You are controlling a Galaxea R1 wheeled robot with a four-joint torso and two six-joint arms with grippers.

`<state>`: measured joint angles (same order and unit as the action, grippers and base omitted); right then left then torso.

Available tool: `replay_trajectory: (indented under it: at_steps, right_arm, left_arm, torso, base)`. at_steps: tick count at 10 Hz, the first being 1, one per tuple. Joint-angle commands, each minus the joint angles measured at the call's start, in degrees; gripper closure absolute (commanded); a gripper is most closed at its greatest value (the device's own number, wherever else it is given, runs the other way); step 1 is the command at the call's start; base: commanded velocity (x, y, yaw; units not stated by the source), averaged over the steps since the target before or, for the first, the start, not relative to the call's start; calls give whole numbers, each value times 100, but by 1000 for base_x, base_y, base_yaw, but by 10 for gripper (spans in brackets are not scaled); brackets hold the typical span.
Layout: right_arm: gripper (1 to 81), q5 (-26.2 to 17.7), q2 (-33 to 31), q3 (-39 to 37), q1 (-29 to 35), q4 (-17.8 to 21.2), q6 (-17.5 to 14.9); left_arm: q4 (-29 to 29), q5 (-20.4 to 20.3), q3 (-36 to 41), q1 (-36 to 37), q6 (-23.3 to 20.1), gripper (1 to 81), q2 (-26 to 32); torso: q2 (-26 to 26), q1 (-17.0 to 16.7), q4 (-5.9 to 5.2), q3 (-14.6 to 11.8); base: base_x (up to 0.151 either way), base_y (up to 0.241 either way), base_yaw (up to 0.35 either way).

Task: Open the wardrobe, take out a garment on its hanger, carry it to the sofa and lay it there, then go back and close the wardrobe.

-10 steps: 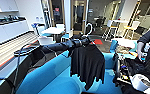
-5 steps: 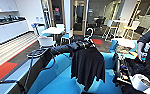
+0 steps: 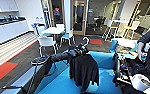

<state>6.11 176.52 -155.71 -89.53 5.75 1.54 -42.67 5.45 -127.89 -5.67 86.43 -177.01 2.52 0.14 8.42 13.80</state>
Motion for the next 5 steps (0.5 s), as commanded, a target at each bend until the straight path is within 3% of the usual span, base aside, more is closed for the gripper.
replay_trajectory:
  at_steps: [1, 3, 5]
  right_arm:
    - [10, -338, 44, 24, 79, -22, 5]
    - [10, -321, 44, 7, 70, -13, 13]
    - [10, -312, 44, -2, 70, 5, 5]
  left_arm:
    - [-602, 53, -236, 1019, -91, 811, 25]
    - [-725, 141, -175, 914, -91, 811, 262]
    - [-769, 141, -105, 773, -100, 811, 525]
  torso:
    - [0, 0, -189, 0]
    - [0, 0, -339, 0]
    - [0, 0, -594, 0]
  base:
    - [0, 0, 0]
    - [0, 0, 0]
    - [0, 0, 0]
